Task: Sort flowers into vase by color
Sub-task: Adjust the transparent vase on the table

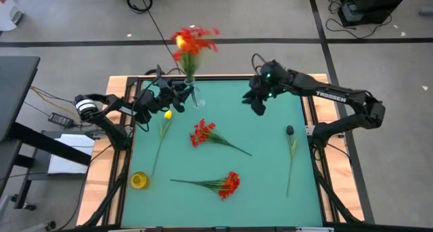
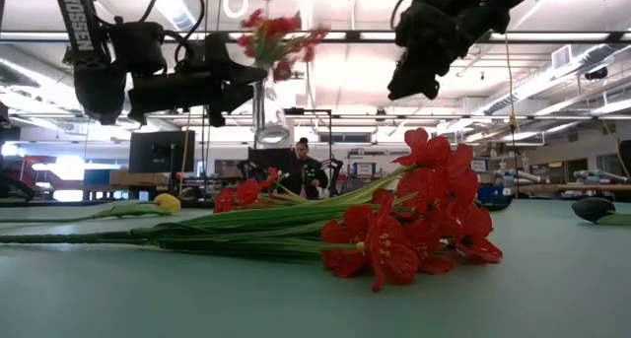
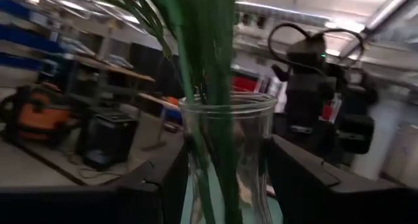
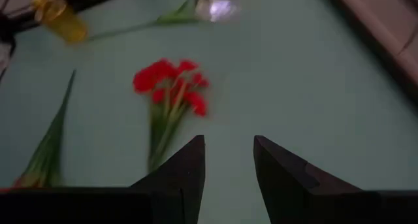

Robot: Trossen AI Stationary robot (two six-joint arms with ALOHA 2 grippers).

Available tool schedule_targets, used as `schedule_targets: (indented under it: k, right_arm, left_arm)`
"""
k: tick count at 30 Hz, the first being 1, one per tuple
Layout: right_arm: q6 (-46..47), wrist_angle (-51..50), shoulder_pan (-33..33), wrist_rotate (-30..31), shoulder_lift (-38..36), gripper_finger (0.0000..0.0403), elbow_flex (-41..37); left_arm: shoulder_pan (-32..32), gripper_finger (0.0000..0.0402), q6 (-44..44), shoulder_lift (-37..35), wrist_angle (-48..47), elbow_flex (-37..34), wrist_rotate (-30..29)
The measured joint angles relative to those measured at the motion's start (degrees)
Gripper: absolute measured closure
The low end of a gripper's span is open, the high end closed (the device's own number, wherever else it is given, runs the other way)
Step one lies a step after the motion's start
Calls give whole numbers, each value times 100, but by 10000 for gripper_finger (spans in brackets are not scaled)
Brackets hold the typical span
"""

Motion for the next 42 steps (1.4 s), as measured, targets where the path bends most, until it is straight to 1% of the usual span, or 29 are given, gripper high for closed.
schedule_targets:
  k: [2,4,6,8,12,15,18,21,26,30,32,36,39,42]
  right_arm:
    - [-109,63,-182,13,-147,263,0]
    - [-161,78,-371,-11,-296,263,0]
    - [-196,78,-515,-100,-393,263,2]
    - [-227,74,-611,-140,-446,263,2]
    - [-243,50,-624,-162,-458,263,1]
    - [-229,90,-532,-260,-458,263,-77]
    - [-125,65,-440,-296,-497,263,-258]
    - [65,194,-324,-297,-653,263,-541]
    - [459,470,-148,-262,-921,263,-948]
    - [819,516,36,-151,-1102,263,-1032]
    - [1032,512,173,-112,-1183,263,-1032]
    - [1161,507,454,-102,-1332,263,-1032]
    - [1251,417,651,37,-1391,263,-1032]
    - [1269,318,864,163,-1433,263,-1032]
  left_arm:
    - [-65,211,-17,-148,-22,72,-174]
    - [-179,211,48,-299,-55,309,-260]
    - [-312,212,233,-489,-507,603,-279]
    - [-468,212,535,-649,-1302,1041,-306]
    - [-737,212,1030,-869,-3277,2137,-405]
    - [-984,212,1288,-897,-4176,2823,-594]
    - [-1305,215,1619,-897,-4329,3152,-908]
    - [-1653,219,1851,-931,-4297,3248,-1385]
    - [-2245,219,2181,-1166,-4449,3082,-2148]
    - [-2726,220,2218,-1381,-4313,2618,-2930]
    - [-3029,220,2123,-1504,-3964,2225,-3469]
    - [-3694,220,2176,-1548,-2886,1297,-4477]
    - [-4062,220,2314,-1512,-2294,547,-4999]
    - [-4232,220,2314,-1486,-1883,-119,-5359]
